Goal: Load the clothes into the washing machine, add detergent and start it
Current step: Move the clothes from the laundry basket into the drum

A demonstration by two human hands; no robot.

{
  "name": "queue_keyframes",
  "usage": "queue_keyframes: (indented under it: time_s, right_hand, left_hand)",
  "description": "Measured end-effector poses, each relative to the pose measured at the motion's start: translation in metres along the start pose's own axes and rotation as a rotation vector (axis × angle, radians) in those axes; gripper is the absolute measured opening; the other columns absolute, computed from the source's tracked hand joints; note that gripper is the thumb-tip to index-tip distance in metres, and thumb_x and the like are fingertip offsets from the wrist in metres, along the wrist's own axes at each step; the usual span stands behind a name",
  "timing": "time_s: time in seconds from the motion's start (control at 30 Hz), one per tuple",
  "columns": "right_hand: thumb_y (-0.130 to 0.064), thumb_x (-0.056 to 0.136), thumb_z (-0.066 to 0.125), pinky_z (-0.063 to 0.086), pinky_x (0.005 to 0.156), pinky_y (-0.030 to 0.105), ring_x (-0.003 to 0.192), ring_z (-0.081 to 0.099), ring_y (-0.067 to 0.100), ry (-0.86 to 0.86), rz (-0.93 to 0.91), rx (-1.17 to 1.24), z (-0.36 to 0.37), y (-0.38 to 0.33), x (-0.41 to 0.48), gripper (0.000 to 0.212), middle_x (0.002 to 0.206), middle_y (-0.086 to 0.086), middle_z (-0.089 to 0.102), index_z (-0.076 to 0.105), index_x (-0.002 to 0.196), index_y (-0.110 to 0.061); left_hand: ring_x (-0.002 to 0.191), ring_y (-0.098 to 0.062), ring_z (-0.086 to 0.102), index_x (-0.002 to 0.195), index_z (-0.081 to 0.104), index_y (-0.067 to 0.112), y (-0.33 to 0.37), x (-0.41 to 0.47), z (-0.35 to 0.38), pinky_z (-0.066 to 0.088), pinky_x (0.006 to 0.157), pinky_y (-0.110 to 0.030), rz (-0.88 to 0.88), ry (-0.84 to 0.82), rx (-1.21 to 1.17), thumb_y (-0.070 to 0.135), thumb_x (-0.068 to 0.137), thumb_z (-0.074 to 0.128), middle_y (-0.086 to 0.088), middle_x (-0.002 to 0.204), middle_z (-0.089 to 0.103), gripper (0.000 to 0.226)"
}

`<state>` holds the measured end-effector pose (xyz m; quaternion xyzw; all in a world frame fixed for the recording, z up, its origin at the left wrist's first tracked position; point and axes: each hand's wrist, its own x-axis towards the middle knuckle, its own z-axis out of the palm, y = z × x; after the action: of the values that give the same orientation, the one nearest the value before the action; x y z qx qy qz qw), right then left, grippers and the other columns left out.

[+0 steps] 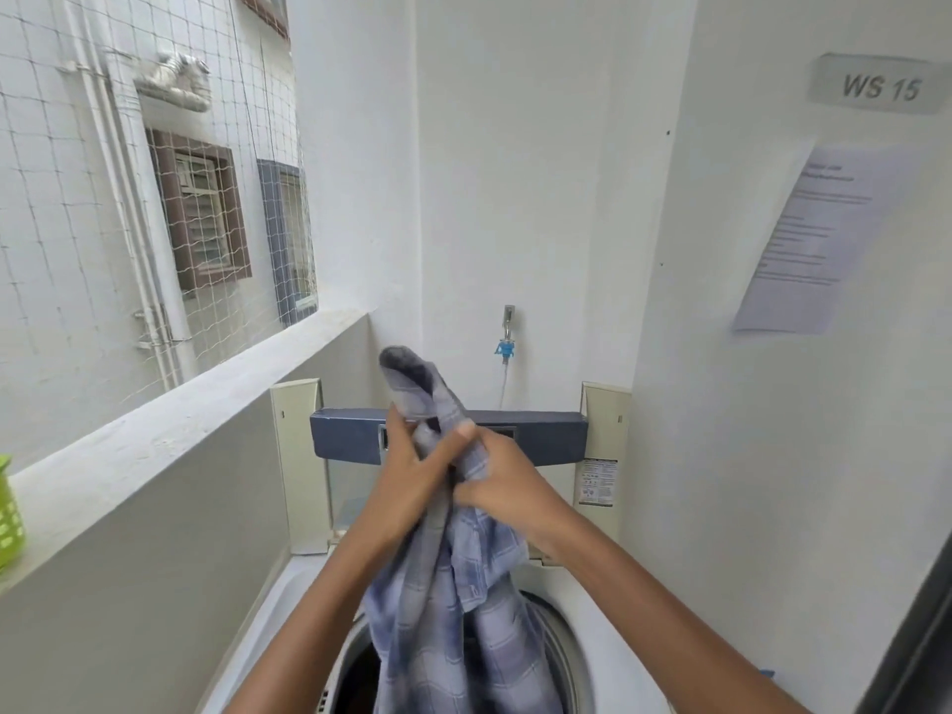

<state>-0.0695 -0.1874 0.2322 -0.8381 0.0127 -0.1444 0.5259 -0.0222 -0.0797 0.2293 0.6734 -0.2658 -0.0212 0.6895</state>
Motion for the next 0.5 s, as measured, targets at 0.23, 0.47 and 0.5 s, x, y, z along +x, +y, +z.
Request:
queue_keyframes:
  time_s: [0.23, 0.47, 0.5]
  right_hand:
    - [0.012, 0.076, 0.048, 0.041, 0.053, 0.015, 0.057, 0.053, 0.006, 0.155, -0.015, -0.108, -0.061, -0.022, 0.008, 0.031, 0.067, -0.001, 0.058, 0.062, 0.073, -0.015]
    - [-0.032, 0.088, 0.058, 0.043, 0.075, 0.033, 0.097, 0.062, 0.029, 0.445, -0.046, -0.734, -0.127, -0.030, 0.026, 0.024, 0.102, 0.007, 0.066, 0.064, 0.106, -0.017]
    - [-0.044, 0.088, 0.054, 0.040, 0.074, 0.033, 0.096, 0.061, 0.029, 0.481, -0.005, -0.899, -0.133, -0.035, 0.026, 0.035, 0.104, 0.007, 0.065, 0.061, 0.110, -0.018]
  left_hand:
    - [0.062, -0.018, 0.060, 0.067, 0.068, 0.014, 0.000, 0.035, -0.052, 0.049, 0.062, -0.026, -0.152, 0.063, -0.121, 0.023, 0.083, 0.065, 0.001, 0.061, 0.070, 0.019]
    - [0.076, -0.010, 0.059, 0.077, 0.065, 0.023, 0.023, 0.053, -0.105, 0.048, 0.078, -0.026, 0.073, 0.284, -0.015, 0.008, 0.091, 0.051, 0.003, 0.080, 0.067, 0.024]
    - [0.076, -0.011, 0.058, 0.077, 0.065, 0.024, 0.027, 0.053, -0.106, 0.048, 0.075, -0.024, 0.091, 0.279, 0.010, 0.009, 0.091, 0.051, 0.003, 0.080, 0.066, 0.025]
